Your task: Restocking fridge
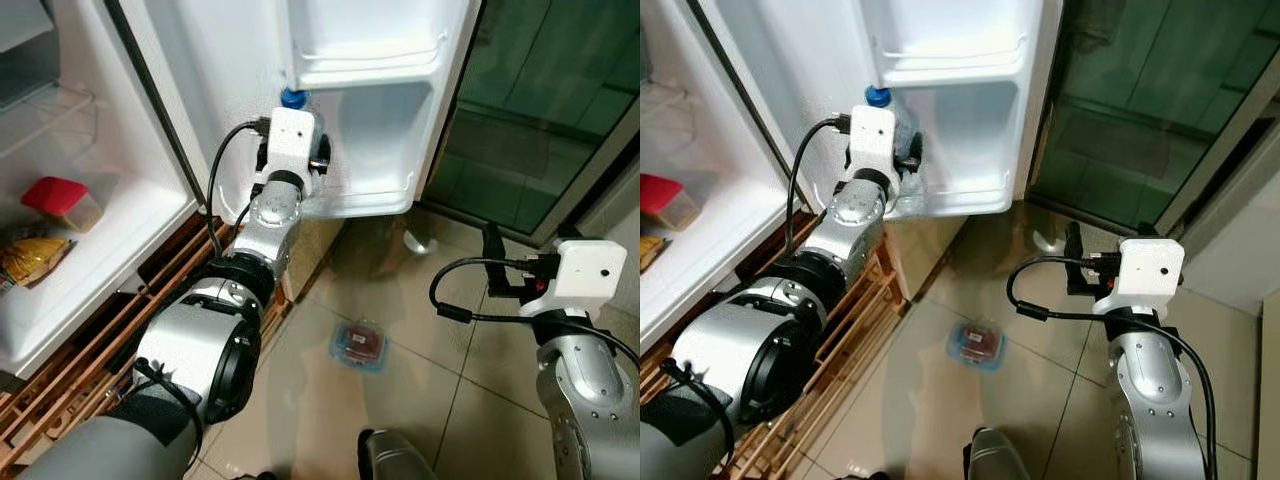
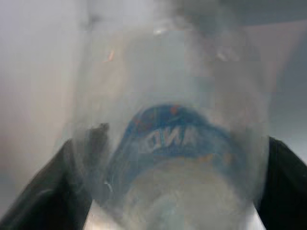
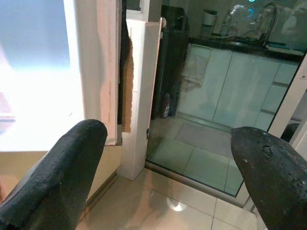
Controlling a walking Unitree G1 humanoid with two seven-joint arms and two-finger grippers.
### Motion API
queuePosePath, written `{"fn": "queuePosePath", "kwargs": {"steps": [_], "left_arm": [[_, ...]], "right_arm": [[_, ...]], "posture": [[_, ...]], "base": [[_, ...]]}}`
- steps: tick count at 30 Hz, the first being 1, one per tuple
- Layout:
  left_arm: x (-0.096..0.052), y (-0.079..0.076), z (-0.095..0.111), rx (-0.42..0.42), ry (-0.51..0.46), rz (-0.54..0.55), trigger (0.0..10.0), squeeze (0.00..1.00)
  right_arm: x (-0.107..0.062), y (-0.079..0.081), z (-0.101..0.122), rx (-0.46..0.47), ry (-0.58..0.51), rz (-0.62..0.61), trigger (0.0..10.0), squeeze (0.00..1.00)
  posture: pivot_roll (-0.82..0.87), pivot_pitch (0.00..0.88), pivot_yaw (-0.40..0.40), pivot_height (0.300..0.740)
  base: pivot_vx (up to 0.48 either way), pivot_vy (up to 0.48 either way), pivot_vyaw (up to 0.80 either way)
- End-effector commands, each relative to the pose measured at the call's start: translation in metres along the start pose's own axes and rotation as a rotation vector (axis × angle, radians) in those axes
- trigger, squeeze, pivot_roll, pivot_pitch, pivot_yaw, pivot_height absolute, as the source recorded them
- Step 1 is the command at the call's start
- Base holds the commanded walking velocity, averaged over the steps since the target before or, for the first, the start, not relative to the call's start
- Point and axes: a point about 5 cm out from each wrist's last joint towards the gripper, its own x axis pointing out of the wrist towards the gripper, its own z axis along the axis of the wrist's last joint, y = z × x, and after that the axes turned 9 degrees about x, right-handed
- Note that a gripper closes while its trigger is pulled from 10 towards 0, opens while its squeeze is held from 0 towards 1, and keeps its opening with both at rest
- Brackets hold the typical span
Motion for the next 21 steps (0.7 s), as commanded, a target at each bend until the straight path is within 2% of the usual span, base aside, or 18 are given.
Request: {"fn": "queuePosePath", "kwargs": {"steps": [1,5,7,12,14,17,19,20,21], "left_arm": [[0.004,0.005,0.012,-0.044,-0.019,0.012,10.0,1.0],[0.002,0.006,0.012,-0.054,-0.049,-0.005,10.0,1.0],[0.0,0.002,0.014,-0.028,-0.084,-0.029,10.0,1.0],[-0.012,-0.016,0.028,0.054,-0.251,-0.149,10.0,1.0],[-0.019,-0.024,0.037,0.041,-0.329,-0.217,10.0,1.0],[-0.026,-0.025,0.04,0.023,-0.375,-0.273,10.0,1.0],[-0.031,-0.023,0.04,0.021,-0.388,-0.302,10.0,1.0],[-0.041,-0.019,0.033,-0.006,-0.378,-0.349,10.0,1.0],[-0.041,-0.019,0.033,-0.006,-0.378,-0.349,10.0,1.0]], "right_arm": [[0.002,0.003,-0.001,0.002,-0.005,0.011,10.0,0.14],[0.006,0.005,-0.001,0.006,-0.007,0.022,10.0,0.14],[0.007,0.006,-0.002,0.009,-0.007,0.029,10.0,0.14],[0.01,0.01,-0.005,0.017,-0.006,0.039,10.0,0.14],[0.011,0.011,-0.006,0.021,-0.005,0.041,10.0,0.14],[0.012,0.012,-0.007,0.024,-0.008,0.04,10.0,0.14],[0.012,0.012,-0.007,0.026,-0.012,0.034,10.0,0.14],[0.012,0.011,-0.007,0.026,-0.019,0.024,10.0,0.14],[0.012,0.011,-0.007,0.026,-0.019,0.024,10.0,0.14]], "posture": [[-0.4,0.061,0.074,0.74],[-0.39,0.054,0.068,0.74],[-0.38,0.05,0.067,0.74],[-0.36,0.041,0.069,0.74],[-0.35,0.034,0.077,0.74],[-0.34,0.027,0.086,0.74],[-0.34,0.025,0.09,0.74],[-0.33,0.018,0.1,0.74],[-0.33,0.018,0.1,0.74]], "base": [[0.0,0.0,0.0],[0.0,0.0,0.0],[0.0,0.0,0.0],[0.0,0.0,0.0],[0.0,0.0,0.0],[0.0,0.0,0.0],[0.0,0.0,0.0],[0.0,0.0,0.0],[0.0,0.0,0.0]]}}
